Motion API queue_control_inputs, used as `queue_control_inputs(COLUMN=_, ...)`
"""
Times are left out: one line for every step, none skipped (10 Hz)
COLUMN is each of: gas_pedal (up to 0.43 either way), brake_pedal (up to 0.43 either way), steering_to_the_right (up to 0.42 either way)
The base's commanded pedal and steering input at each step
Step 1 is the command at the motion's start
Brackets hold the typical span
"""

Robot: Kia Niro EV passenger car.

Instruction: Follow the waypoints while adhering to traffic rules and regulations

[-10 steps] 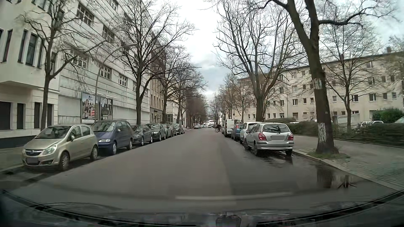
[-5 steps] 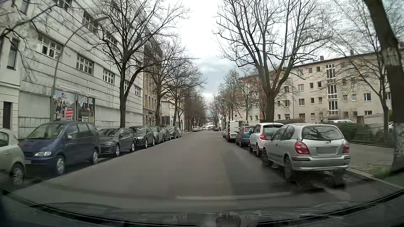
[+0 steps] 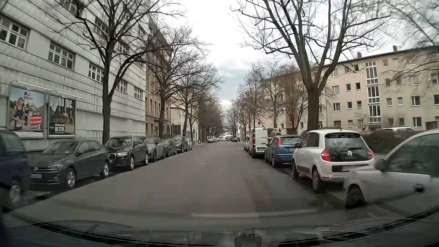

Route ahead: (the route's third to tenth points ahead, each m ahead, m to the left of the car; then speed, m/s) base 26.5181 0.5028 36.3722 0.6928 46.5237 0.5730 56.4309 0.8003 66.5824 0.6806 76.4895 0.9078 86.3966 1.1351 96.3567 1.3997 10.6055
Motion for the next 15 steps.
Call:
queue_control_inputs(gas_pedal=0.118, brake_pedal=0.012, steering_to_the_right=0.002)
queue_control_inputs(gas_pedal=0.079, brake_pedal=0.012, steering_to_the_right=0.002)
queue_control_inputs(gas_pedal=0.02, brake_pedal=0.012, steering_to_the_right=0.002)
queue_control_inputs(gas_pedal=0.0, brake_pedal=0.012, steering_to_the_right=0.001)
queue_control_inputs(gas_pedal=0.0, brake_pedal=0.012, steering_to_the_right=0.002)
queue_control_inputs(gas_pedal=0.02, brake_pedal=0.012, steering_to_the_right=0.001)
queue_control_inputs(gas_pedal=0.047, brake_pedal=0.012, steering_to_the_right=0.001)
queue_control_inputs(gas_pedal=0.087, brake_pedal=0.012, steering_to_the_right=-0.002)
queue_control_inputs(gas_pedal=0.087, brake_pedal=0.018, steering_to_the_right=-0.002)
queue_control_inputs(gas_pedal=0.087, brake_pedal=0.012, steering_to_the_right=-0.002)
queue_control_inputs(gas_pedal=0.087, brake_pedal=0.012, steering_to_the_right=-0.002)
queue_control_inputs(gas_pedal=0.087, brake_pedal=0.012, steering_to_the_right=-0.002)
queue_control_inputs(gas_pedal=0.087, brake_pedal=0.012, steering_to_the_right=-0.002)
queue_control_inputs(gas_pedal=0.087, brake_pedal=0.012, steering_to_the_right=-0.001)
queue_control_inputs(gas_pedal=0.087, brake_pedal=0.012, steering_to_the_right=-0.001)
